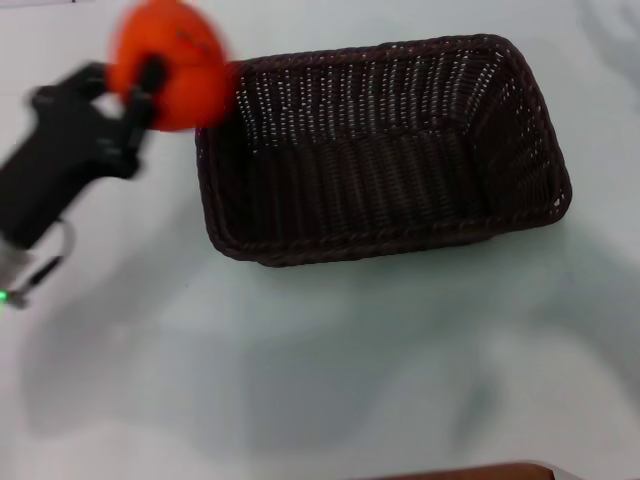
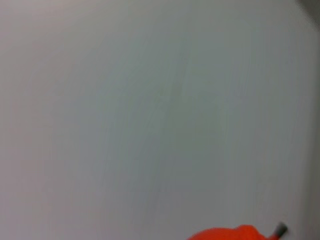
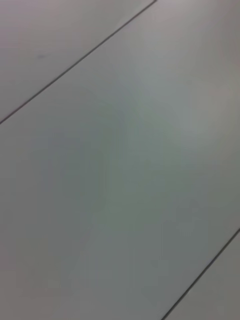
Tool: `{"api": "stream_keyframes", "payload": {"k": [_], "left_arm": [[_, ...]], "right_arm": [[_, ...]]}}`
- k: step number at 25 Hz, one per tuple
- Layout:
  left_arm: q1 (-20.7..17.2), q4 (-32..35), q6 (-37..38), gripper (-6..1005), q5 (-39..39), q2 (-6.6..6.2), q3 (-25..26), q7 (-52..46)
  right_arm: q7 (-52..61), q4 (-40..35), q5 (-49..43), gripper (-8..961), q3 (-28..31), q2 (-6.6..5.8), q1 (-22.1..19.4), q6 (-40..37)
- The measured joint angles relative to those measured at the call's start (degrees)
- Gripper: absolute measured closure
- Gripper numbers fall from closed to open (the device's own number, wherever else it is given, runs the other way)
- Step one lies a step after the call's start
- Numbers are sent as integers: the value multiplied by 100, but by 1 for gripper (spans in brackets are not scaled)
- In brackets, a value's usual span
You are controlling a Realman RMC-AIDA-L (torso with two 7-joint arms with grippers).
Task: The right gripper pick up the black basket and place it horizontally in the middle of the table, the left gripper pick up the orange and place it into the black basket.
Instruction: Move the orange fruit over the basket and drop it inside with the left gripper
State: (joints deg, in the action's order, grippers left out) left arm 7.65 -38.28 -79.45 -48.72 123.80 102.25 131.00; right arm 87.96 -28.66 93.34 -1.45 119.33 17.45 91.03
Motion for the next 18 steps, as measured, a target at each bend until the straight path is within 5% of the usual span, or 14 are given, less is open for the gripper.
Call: {"api": "stream_keyframes", "payload": {"k": [6, 10, 18], "left_arm": [[727, 502, 322, 803, 25, 71, -937, 56], [1044, 1009, 579, 820, 741, 79, -1426, 64], [914, 1068, 684, 662, 1303, 83, -1593, 207]], "right_arm": [[-26, 61, -1, 205, 12, -1, 12, -5], [-177, 180, -1, 205, 18, 3, 14, 3], [-802, 523, 8, 208, 289, 3, 80, 16]]}}
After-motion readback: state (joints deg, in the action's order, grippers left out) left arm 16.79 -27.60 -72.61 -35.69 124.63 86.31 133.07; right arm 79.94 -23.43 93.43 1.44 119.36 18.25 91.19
